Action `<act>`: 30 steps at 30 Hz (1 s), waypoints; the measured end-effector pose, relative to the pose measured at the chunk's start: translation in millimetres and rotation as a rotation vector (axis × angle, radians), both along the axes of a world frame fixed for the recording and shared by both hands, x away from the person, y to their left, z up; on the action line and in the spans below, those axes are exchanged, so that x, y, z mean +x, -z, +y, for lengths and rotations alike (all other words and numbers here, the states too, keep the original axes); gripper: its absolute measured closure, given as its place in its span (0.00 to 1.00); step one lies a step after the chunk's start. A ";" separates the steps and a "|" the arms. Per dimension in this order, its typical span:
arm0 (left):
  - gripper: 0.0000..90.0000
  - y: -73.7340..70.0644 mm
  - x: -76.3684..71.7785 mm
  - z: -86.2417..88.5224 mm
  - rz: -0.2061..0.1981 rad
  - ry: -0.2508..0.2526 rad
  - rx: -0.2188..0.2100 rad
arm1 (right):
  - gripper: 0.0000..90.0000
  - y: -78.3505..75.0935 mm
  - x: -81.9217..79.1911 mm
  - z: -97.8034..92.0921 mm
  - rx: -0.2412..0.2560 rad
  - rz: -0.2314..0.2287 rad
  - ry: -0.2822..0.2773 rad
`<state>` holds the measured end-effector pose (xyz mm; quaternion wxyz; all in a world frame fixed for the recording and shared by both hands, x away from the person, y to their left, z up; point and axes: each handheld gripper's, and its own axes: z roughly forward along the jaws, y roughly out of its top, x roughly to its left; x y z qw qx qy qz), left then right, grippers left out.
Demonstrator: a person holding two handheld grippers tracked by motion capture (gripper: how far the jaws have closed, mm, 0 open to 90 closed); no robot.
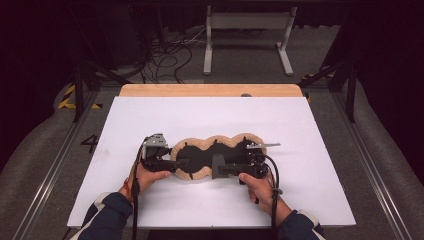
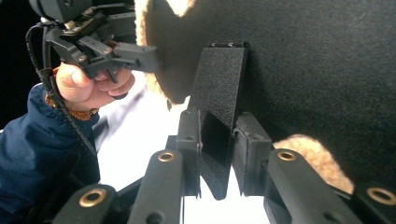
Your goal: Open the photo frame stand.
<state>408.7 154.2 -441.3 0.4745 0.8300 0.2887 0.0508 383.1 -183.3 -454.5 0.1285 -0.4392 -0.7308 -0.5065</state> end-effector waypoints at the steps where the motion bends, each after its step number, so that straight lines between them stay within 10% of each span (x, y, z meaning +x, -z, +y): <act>1: 0.46 -1.7 -1.0 -0.1 -0.015 -0.003 0.001 | 0.84 -0.8 0.0 0.1 -0.002 -0.003 0.000; 9: 0.55 -11.8 -10.3 -5.7 -0.145 -0.042 0.035 | 0.84 -7.5 3.1 -1.5 -0.031 -0.036 0.015; 14: 0.58 -8.0 -6.3 1.0 -0.103 -0.018 -0.034 | 0.85 -4.4 3.6 -2.8 -0.054 -0.066 0.013; 23: 0.40 13.5 2.0 -8.3 -0.008 0.020 0.020 | 0.85 -3.9 1.5 -1.2 -0.077 -0.082 0.011; 30: 0.49 12.3 -1.0 -13.5 -0.066 0.031 0.080 | 0.85 -4.6 1.8 -1.4 -0.081 -0.084 0.019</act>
